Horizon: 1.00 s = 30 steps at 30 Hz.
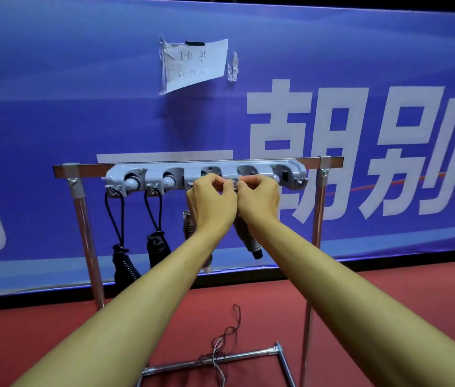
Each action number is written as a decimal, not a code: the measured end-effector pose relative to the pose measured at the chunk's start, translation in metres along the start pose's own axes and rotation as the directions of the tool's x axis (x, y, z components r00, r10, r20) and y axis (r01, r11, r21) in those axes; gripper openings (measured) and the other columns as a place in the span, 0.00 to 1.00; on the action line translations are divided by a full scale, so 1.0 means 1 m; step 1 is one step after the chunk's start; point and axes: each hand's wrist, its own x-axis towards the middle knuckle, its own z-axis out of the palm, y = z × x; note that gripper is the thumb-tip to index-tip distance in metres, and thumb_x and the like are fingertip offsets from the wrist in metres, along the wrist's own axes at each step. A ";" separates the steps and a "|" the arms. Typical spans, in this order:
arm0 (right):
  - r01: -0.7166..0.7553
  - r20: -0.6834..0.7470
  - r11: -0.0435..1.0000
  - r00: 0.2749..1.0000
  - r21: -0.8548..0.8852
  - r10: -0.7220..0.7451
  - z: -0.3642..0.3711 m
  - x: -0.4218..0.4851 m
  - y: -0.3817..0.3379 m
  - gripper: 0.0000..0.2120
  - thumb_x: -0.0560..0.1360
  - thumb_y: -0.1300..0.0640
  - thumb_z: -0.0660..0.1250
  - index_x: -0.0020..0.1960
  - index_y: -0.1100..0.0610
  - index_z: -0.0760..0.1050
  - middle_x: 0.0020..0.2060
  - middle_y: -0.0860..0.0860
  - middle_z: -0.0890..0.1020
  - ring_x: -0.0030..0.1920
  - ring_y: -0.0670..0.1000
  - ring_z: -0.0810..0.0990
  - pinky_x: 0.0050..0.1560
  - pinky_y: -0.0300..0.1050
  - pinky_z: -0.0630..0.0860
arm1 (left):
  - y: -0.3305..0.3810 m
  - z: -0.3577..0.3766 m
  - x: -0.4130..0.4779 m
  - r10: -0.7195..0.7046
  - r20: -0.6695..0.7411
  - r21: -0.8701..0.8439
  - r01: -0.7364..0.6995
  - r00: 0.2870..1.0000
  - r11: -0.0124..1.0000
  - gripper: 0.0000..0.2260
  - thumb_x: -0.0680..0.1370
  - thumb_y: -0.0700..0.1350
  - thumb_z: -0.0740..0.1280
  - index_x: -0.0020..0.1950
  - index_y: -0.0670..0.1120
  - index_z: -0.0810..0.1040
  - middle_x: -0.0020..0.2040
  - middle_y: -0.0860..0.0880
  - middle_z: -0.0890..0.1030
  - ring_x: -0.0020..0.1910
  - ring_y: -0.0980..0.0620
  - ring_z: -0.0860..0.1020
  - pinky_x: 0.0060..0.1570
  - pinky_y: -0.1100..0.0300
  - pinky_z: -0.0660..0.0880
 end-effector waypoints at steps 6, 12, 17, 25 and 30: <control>0.020 0.054 0.999 0.998 0.034 -0.022 0.003 0.001 0.022 0.04 0.78 0.60 0.70 0.45 0.54 0.80 0.41 0.48 0.83 0.45 0.48 0.82 0.47 0.45 0.80 | -0.039 0.000 -0.005 -0.022 0.178 -0.040 0.030 0.984 0.999 0.14 0.78 0.56 0.68 0.39 0.49 0.84 0.32 0.55 0.82 0.36 0.55 0.81 0.42 0.54 0.79; 0.039 0.065 0.996 0.997 0.078 -0.044 0.013 -0.004 0.043 0.06 0.80 0.54 0.70 0.45 0.55 0.78 0.40 0.50 0.83 0.43 0.48 0.82 0.46 0.45 0.77 | -0.055 0.011 -0.004 -0.138 0.311 -0.137 0.188 0.940 0.973 0.24 0.78 0.59 0.67 0.38 0.39 0.79 0.29 0.47 0.74 0.30 0.52 0.70 0.35 0.50 0.76; 0.031 0.123 0.993 0.992 -0.110 -0.017 0.002 -0.014 0.039 0.25 0.78 0.34 0.63 0.38 0.55 0.78 0.33 0.46 0.81 0.38 0.50 0.80 0.41 0.48 0.75 | -0.054 0.002 -0.008 -0.337 0.394 -0.113 0.409 0.855 0.905 0.28 0.81 0.62 0.63 0.43 0.37 0.84 0.39 0.45 0.85 0.40 0.44 0.83 0.44 0.49 0.78; 0.089 0.323 0.719 0.926 -0.689 0.195 -0.049 -0.093 0.121 0.16 0.75 0.43 0.68 0.45 0.56 0.81 0.45 0.59 0.84 0.51 0.62 0.82 0.44 0.47 0.71 | -0.095 -0.048 -0.109 -0.229 0.574 0.403 -0.028 0.786 0.915 0.10 0.75 0.55 0.68 0.43 0.50 0.83 0.42 0.48 0.84 0.49 0.44 0.82 0.51 0.52 0.79; 0.368 0.590 0.504 0.700 -0.781 0.403 -0.060 -0.186 0.207 0.18 0.74 0.43 0.69 0.54 0.57 0.80 0.51 0.60 0.83 0.54 0.64 0.81 0.48 0.50 0.76 | -0.156 -0.078 -0.201 -0.391 0.763 0.592 -0.316 0.514 0.741 0.16 0.71 0.57 0.72 0.49 0.47 0.83 0.50 0.46 0.83 0.51 0.42 0.81 0.47 0.53 0.78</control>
